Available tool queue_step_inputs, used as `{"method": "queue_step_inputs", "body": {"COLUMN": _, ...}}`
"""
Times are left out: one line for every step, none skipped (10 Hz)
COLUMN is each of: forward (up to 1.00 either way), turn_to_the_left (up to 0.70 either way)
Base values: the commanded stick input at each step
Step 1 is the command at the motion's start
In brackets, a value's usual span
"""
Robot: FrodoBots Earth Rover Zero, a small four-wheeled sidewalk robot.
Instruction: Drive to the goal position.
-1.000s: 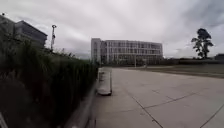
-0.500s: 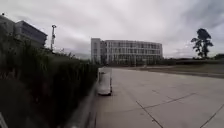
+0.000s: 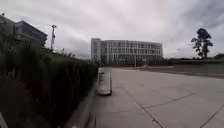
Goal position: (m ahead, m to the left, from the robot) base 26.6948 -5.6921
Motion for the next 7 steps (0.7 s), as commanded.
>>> {"method": "queue_step_inputs", "body": {"forward": 0.0, "turn_to_the_left": 0.03}}
{"method": "queue_step_inputs", "body": {"forward": 0.0, "turn_to_the_left": 0.04}}
{"method": "queue_step_inputs", "body": {"forward": 0.0, "turn_to_the_left": 0.04}}
{"method": "queue_step_inputs", "body": {"forward": 0.0, "turn_to_the_left": 0.02}}
{"method": "queue_step_inputs", "body": {"forward": 0.0, "turn_to_the_left": 0.01}}
{"method": "queue_step_inputs", "body": {"forward": 0.0, "turn_to_the_left": 0.04}}
{"method": "queue_step_inputs", "body": {"forward": 0.0, "turn_to_the_left": 0.04}}
